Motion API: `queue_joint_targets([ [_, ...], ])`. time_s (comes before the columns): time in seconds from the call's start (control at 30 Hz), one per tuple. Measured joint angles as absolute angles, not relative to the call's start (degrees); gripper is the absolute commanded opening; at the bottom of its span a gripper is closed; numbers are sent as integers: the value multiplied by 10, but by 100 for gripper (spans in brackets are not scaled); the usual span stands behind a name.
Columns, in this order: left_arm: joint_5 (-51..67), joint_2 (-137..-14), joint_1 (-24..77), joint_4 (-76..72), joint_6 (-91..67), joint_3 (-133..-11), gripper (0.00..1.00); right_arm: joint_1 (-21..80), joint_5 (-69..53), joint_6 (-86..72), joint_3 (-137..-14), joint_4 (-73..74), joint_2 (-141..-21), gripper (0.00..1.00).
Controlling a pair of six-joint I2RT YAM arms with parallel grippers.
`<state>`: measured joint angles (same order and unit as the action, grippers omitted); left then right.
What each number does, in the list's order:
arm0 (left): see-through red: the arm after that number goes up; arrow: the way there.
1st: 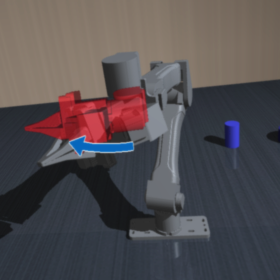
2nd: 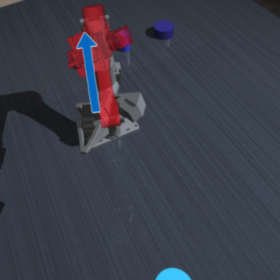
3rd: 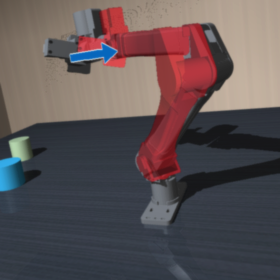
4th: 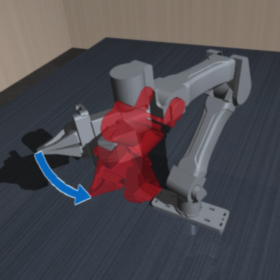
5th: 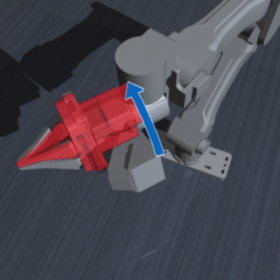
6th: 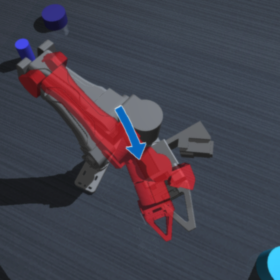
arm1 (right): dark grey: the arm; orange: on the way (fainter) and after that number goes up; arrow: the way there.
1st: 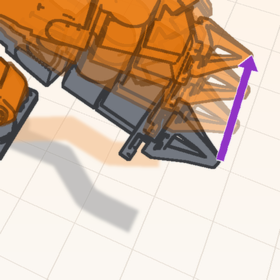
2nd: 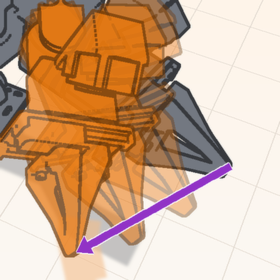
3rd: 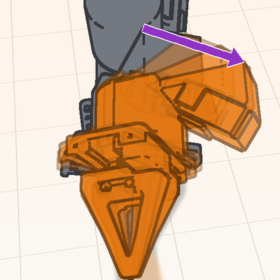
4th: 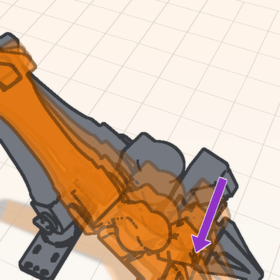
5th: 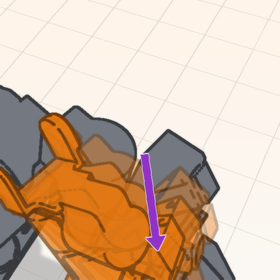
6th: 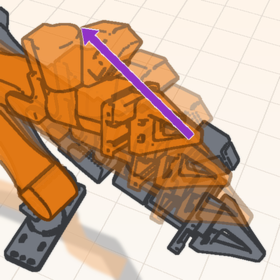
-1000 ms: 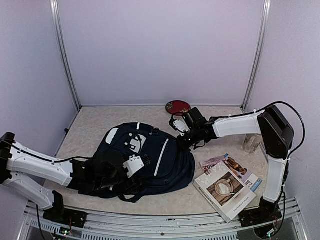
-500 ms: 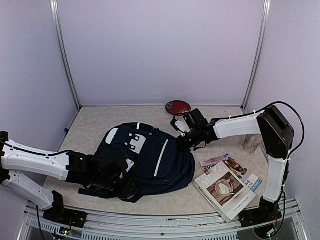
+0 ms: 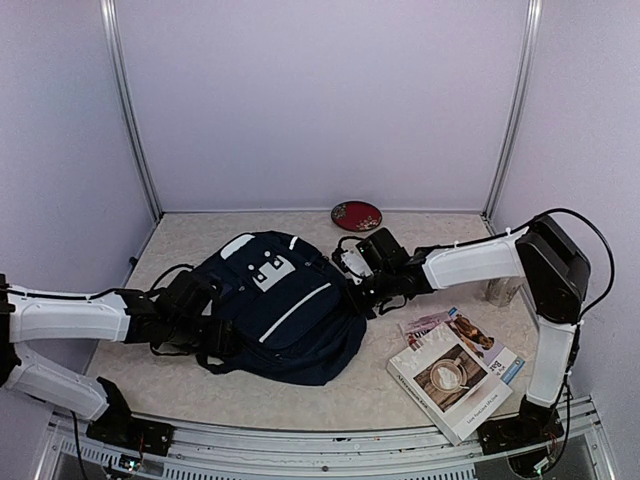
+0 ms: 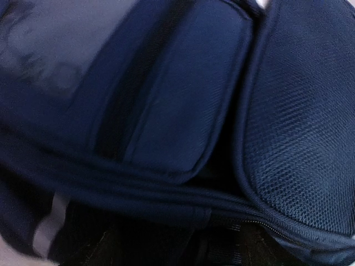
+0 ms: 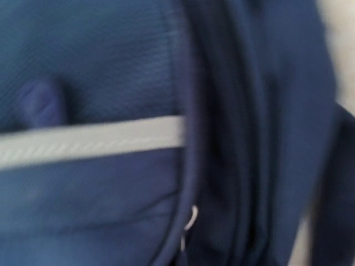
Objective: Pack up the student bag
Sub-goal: Adjust the student bag at the center of the board, then hold the largest pocket of the student bag.
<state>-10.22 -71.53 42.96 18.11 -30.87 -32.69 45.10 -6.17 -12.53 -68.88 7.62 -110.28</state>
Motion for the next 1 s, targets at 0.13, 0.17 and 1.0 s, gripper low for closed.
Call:
queue_joint_targets([
  [0.13, -172, -658, 356, 163, -294, -308, 72, 499, -85, -162, -687, 66, -1101, 0],
  [0.17, -190, -638, 357, 145, -287, -309, 70, 515, -98, -171, -686, 61, -1101, 0],
  [1.0, -263, -806, 653, 60, 36, -371, 43, 564, -219, -221, -656, -3, -1098, 0],
])
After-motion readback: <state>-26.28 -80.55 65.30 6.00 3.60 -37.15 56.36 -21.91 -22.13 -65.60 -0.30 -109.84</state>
